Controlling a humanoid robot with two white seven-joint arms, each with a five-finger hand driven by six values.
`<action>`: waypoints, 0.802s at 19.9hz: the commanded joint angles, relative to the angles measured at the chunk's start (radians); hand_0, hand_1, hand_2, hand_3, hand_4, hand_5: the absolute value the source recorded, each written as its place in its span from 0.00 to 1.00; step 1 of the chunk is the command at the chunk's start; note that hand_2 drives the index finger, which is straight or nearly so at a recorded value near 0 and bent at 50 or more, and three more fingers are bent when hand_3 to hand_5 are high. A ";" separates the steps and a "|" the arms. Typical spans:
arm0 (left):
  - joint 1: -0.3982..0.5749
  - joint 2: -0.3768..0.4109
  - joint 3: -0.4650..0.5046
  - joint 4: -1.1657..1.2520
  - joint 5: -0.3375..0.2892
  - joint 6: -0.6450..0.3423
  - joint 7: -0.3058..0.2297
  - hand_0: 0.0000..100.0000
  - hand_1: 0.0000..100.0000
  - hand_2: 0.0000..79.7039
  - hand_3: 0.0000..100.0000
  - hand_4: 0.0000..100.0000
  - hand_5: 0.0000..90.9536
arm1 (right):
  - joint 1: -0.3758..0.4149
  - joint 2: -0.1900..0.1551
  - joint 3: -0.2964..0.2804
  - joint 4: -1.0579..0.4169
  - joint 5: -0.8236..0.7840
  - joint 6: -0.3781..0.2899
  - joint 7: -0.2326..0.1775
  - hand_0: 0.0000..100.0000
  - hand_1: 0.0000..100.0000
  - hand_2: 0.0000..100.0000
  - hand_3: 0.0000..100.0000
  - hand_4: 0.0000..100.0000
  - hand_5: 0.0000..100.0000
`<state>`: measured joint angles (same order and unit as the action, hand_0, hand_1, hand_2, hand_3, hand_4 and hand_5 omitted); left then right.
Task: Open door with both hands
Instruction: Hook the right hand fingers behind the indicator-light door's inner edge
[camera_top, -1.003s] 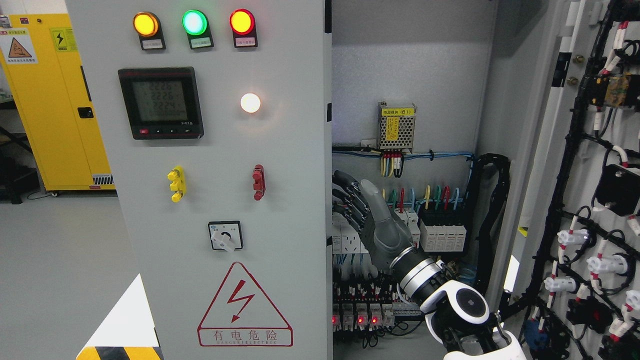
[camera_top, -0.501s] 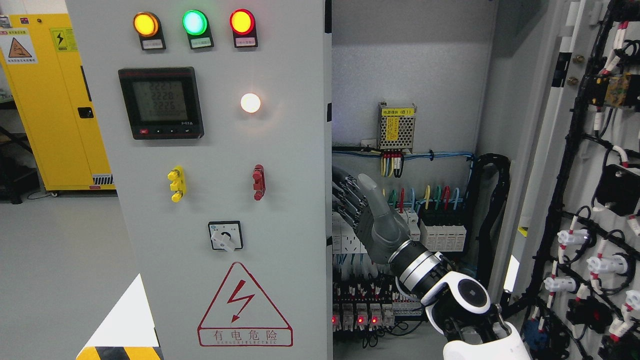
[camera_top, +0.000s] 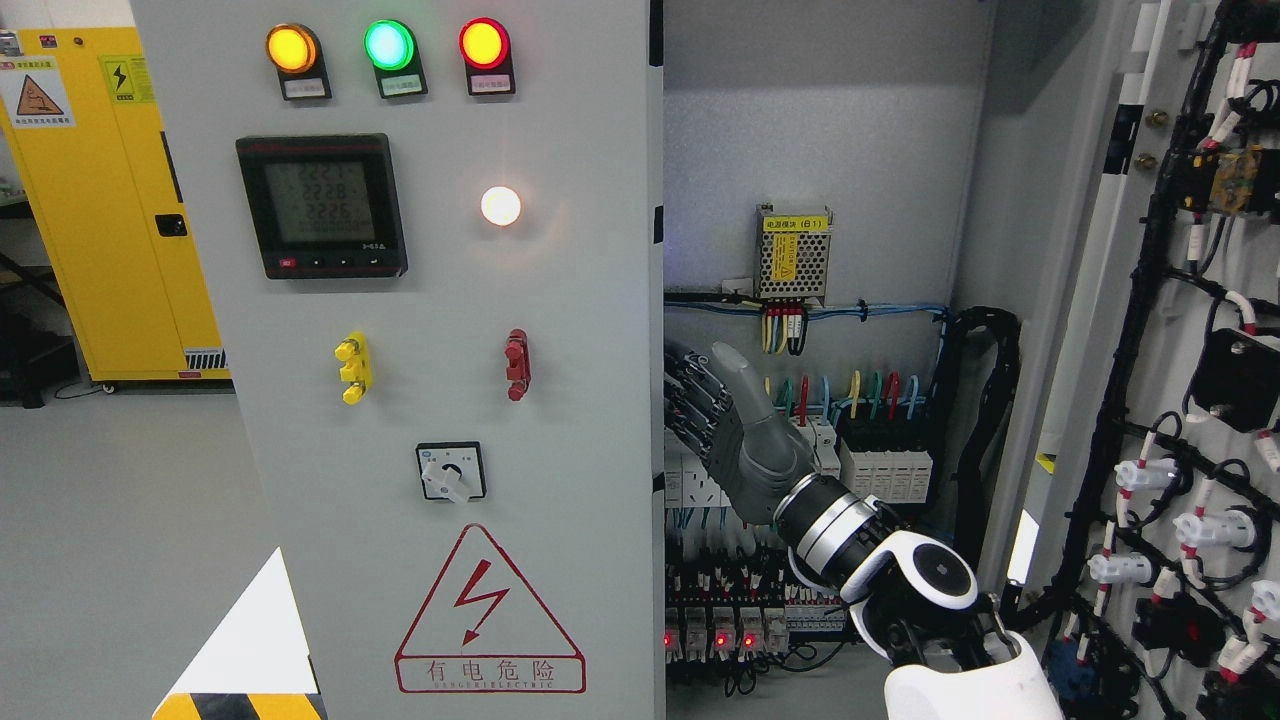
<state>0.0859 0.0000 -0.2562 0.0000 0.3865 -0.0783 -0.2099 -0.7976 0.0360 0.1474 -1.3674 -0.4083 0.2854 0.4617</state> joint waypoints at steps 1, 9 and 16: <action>0.000 0.011 0.000 -0.025 0.000 0.000 0.000 0.30 0.12 0.00 0.00 0.00 0.00 | -0.017 0.004 -0.017 0.036 -0.001 0.001 0.020 0.22 0.07 0.00 0.00 0.00 0.00; 0.000 0.009 0.000 -0.025 -0.001 0.000 0.000 0.31 0.11 0.00 0.00 0.00 0.00 | -0.032 -0.001 -0.048 0.053 0.000 0.000 0.144 0.22 0.07 0.00 0.00 0.00 0.00; 0.000 0.009 0.000 -0.025 0.000 0.000 0.000 0.31 0.11 0.00 0.00 0.00 0.00 | -0.041 -0.002 -0.048 0.060 0.000 0.003 0.155 0.22 0.07 0.00 0.00 0.00 0.00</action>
<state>0.0859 0.0000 -0.2562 0.0000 0.3864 -0.0784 -0.2102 -0.8296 0.0227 0.1153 -1.3273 -0.4084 0.2879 0.6170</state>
